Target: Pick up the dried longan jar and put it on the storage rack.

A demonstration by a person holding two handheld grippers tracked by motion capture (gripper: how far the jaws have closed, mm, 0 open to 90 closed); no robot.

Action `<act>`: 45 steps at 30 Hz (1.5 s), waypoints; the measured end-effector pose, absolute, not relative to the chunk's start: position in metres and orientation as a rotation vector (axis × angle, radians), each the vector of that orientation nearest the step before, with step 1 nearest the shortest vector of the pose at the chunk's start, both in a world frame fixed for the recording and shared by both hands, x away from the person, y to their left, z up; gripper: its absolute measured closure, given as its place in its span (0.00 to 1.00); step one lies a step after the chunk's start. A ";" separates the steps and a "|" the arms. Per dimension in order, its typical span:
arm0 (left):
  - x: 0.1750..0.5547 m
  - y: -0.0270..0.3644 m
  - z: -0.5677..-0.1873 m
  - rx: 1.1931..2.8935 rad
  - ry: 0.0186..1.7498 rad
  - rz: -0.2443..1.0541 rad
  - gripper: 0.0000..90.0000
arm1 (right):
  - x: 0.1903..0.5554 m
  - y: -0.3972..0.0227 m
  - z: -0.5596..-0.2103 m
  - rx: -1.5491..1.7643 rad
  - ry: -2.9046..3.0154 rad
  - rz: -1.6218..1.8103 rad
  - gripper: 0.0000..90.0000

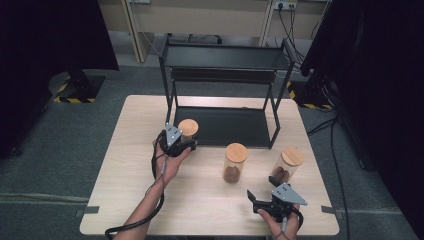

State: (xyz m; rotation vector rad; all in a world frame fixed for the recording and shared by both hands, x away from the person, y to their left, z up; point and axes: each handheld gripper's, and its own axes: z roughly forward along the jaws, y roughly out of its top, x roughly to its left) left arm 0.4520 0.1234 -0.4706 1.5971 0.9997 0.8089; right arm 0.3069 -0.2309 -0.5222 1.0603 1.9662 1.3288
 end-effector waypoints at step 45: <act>0.493 0.109 -0.451 1.559 1.032 0.848 0.29 | 0.307 -0.231 -0.522 1.062 1.965 1.332 0.06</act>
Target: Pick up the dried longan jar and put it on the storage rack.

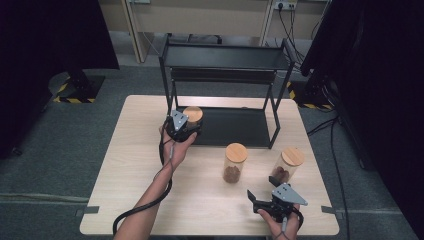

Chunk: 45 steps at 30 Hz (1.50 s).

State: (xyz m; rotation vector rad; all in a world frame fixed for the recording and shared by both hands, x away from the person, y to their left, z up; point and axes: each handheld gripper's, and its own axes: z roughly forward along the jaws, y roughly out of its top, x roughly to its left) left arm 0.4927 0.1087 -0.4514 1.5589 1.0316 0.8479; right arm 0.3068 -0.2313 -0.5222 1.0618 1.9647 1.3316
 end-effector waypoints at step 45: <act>0.544 0.099 -0.459 1.562 1.117 0.855 0.29 | 0.307 -0.232 -0.522 1.056 1.969 1.337 0.06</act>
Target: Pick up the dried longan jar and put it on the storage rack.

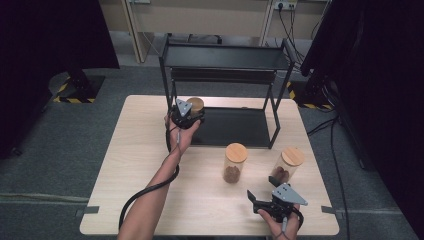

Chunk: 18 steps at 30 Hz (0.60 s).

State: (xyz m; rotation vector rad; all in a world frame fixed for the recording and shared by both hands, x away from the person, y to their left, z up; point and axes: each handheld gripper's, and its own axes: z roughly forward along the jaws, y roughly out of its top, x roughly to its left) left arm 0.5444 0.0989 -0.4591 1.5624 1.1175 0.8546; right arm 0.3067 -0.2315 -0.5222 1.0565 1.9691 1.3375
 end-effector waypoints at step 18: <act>0.562 0.087 -0.470 1.584 1.139 0.852 0.29 | 0.307 -0.232 -0.522 1.056 1.970 1.344 0.06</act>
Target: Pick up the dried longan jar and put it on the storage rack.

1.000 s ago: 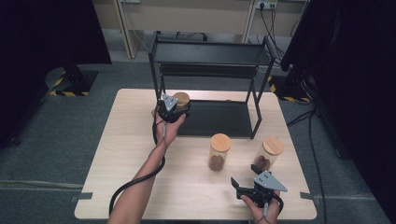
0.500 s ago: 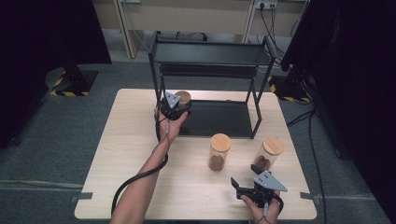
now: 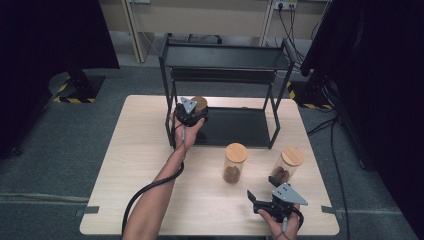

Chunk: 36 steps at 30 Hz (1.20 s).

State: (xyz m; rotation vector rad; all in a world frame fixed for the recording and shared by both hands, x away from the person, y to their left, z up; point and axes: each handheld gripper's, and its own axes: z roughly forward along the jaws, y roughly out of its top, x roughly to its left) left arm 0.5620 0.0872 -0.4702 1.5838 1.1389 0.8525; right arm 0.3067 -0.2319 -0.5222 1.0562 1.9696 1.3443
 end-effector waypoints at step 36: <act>0.576 0.086 -0.500 1.639 1.202 0.830 0.29 | 0.307 -0.232 -0.522 1.053 1.975 1.347 0.06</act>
